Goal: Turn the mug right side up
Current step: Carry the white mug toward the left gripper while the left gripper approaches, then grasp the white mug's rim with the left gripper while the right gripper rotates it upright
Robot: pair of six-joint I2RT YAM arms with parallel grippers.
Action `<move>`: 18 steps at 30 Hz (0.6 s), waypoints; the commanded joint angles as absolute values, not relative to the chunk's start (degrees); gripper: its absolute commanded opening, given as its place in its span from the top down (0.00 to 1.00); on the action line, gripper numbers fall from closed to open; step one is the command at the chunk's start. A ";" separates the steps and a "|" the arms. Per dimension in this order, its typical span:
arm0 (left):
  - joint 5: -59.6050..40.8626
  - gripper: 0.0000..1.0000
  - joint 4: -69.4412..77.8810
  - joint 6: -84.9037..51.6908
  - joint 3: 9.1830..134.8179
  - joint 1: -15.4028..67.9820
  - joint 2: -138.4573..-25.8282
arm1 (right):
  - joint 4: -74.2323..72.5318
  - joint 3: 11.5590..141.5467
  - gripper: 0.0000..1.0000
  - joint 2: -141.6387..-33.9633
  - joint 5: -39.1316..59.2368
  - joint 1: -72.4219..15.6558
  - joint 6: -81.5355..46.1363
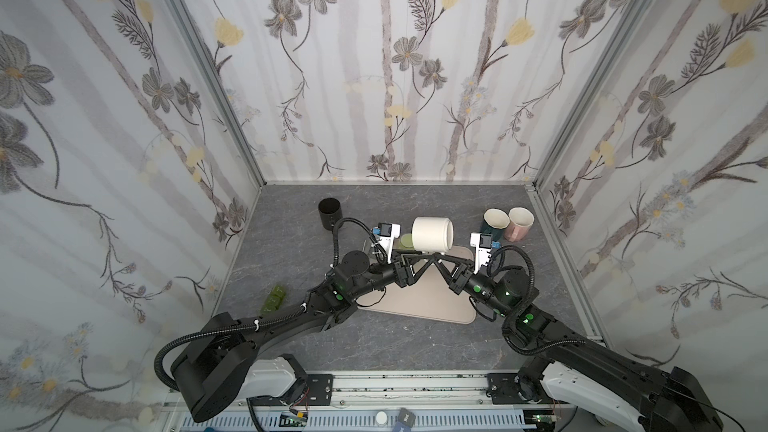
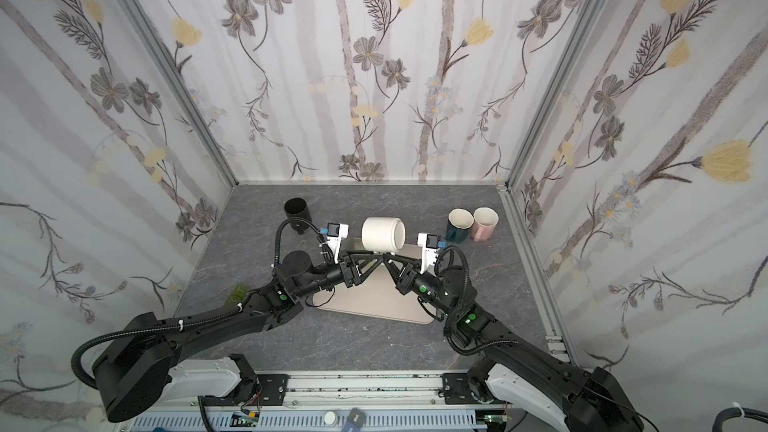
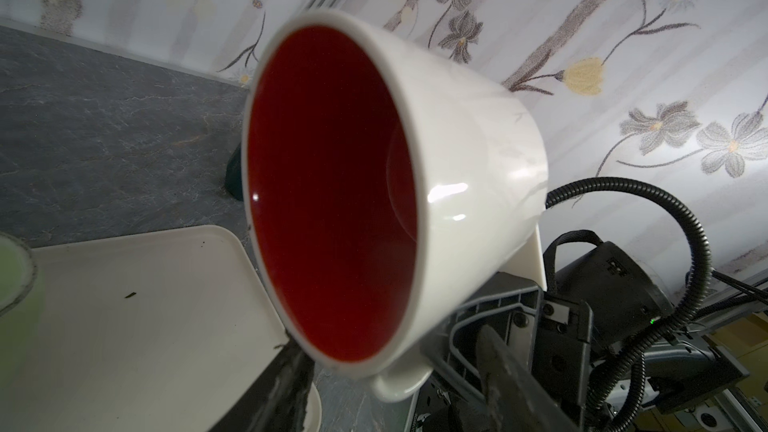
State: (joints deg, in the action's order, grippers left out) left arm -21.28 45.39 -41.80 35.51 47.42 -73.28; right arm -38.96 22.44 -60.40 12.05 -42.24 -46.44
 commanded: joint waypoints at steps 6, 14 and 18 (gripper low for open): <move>-22.91 0.40 50.70 -44.24 37.00 47.46 -75.51 | -47.89 22.17 0.98 -61.41 13.80 -42.43 -47.17; -23.39 0.55 53.16 -45.37 37.70 47.46 -76.65 | -50.12 21.19 0.98 -62.63 14.46 -42.37 -47.46; -23.49 0.63 53.24 -44.48 37.80 47.46 -76.28 | -50.52 20.67 0.97 -62.61 14.28 -42.37 -47.59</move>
